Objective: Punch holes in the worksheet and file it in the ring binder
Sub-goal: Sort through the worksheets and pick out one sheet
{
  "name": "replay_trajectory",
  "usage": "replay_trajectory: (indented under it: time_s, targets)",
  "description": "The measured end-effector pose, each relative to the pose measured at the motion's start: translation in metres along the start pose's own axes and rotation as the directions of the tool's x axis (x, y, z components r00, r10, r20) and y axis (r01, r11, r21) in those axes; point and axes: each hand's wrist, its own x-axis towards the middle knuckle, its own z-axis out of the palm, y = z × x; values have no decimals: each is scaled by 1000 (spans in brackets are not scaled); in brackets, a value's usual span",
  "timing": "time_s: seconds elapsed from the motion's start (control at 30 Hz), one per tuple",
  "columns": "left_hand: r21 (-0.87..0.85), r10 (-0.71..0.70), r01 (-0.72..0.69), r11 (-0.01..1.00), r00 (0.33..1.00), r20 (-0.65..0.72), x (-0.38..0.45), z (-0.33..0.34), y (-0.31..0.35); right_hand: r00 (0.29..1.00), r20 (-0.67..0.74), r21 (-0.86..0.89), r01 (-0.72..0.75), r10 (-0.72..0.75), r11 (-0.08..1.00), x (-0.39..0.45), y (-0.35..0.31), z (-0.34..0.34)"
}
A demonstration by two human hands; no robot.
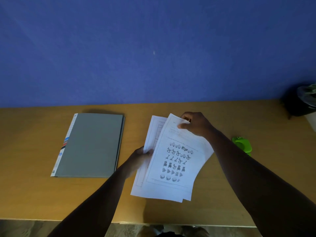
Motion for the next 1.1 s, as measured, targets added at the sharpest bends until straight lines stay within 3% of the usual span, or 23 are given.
replay_trajectory:
  time_s: [0.2,0.33,0.57,0.77,0.87,1.1]
  targets:
    - [-69,-12,12,998,1000,8,3,6,7,997,-63,-81,38,-43,996,3,2,10]
    - [-45,-19,20,999,1000,13,5,10,11,1000,15,5,-28,28,1000,1,1,8]
    - [-35,-18,18,999,1000,-4,7,12,9,999,8,57,-49,48,997,-1,4,5]
    - [-16,-17,17,1000,999,33,7,13,11,989,117,178,-106,87,978,-5,9,2]
    - [6,-30,30,1000,999,31,6,14,12,982,179,156,-90,61,984,-8,9,1]
    - [-50,1,1,999,999,44,-2,20,19,997,36,164,-79,74,983,-4,9,1]
